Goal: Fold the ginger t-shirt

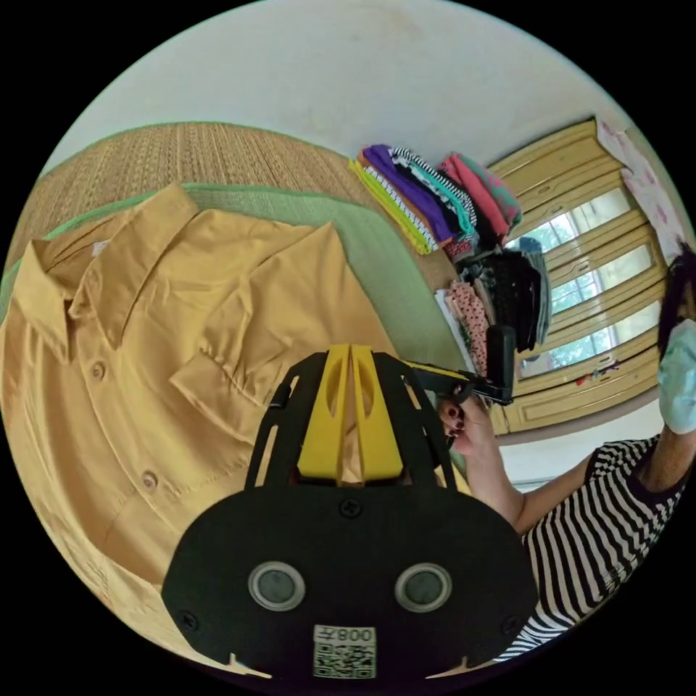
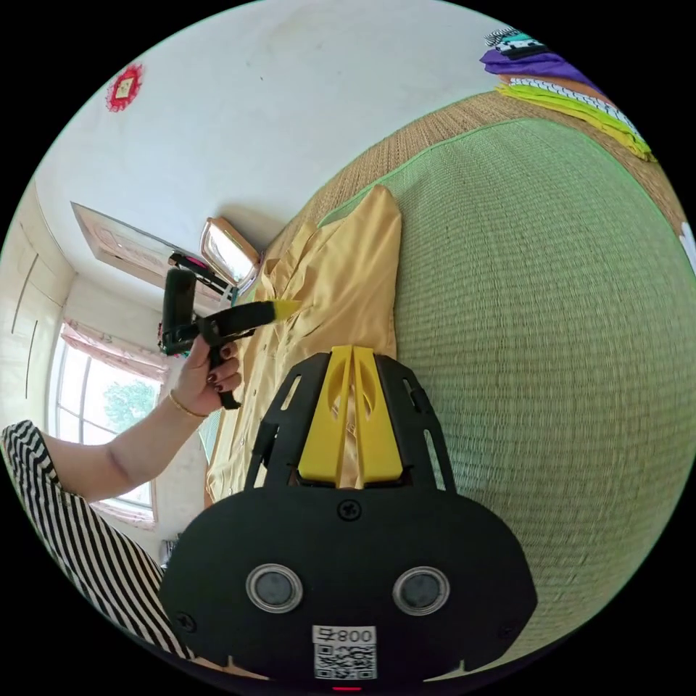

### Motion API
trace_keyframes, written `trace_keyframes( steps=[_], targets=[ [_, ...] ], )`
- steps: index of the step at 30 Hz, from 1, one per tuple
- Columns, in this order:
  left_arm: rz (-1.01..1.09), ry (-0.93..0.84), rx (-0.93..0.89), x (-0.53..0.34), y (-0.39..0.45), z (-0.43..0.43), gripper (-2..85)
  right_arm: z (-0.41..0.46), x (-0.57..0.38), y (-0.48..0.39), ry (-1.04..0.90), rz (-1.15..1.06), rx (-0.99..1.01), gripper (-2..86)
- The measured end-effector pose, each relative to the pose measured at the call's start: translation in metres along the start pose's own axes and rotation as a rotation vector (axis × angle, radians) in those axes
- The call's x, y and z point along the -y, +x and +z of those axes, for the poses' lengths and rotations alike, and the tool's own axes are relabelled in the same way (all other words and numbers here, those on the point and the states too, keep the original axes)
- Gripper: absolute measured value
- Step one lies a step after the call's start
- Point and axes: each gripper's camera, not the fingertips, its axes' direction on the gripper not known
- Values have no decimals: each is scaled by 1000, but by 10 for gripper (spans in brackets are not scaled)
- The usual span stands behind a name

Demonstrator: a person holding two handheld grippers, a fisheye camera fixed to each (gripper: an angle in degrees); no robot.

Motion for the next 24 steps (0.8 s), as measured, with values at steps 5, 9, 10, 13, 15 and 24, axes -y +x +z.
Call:
trace_keyframes(
  steps=[5, 9, 10, 13, 15, 24],
  targets=[
    [-114, 44, 13, -99, -37, -76, 5, 1, -7, 28, 55, 58, 94, 0],
    [-285, 74, 90, -180, -74, -122, 8, 1, -15, 57, 110, 142, 238, 0],
    [-358, 108, 123, -207, -88, -139, 10, 0, -19, 66, 138, 175, 279, 0],
    [-538, 241, 215, -269, -120, -183, 19, -6, -30, 87, 230, 266, 358, 0],
    [-643, 340, 243, -301, -142, -208, 32, -9, -33, 88, 248, 283, 341, 1],
    [-912, 616, 277, -396, -256, -294, 78, 84, -13, -27, -1, 31, 186, 11]
  ],
)
